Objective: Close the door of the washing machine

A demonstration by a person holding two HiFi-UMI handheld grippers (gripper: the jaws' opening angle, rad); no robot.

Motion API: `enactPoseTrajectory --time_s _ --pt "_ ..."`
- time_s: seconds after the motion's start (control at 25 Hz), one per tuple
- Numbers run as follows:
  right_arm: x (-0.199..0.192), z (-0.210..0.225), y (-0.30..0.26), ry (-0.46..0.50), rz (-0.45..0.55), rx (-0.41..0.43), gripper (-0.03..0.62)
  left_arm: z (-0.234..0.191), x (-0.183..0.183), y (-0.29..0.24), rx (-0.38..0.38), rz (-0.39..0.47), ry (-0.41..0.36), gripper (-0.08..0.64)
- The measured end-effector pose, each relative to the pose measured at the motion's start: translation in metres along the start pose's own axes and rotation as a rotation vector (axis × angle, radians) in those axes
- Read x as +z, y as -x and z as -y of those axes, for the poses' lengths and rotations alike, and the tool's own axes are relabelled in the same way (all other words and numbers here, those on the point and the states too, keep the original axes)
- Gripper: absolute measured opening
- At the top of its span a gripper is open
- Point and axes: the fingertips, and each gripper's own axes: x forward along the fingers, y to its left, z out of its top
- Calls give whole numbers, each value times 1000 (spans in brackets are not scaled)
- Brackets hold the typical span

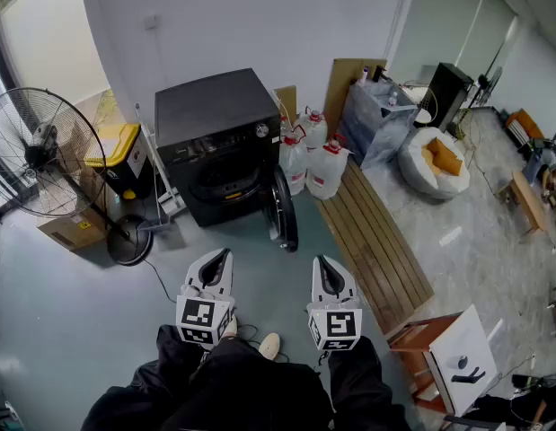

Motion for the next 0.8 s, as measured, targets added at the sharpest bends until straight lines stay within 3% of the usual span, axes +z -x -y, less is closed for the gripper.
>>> enactPoseTrajectory --time_s 0.4,0.8 --pt "-3 -9 16 -10 -5 -10 17 4 -3 17 -9 -2 -9 25" --pt "-5 -12 -5 -11 -16 6 17 -5 -6 5 -11 -12 -5 25"
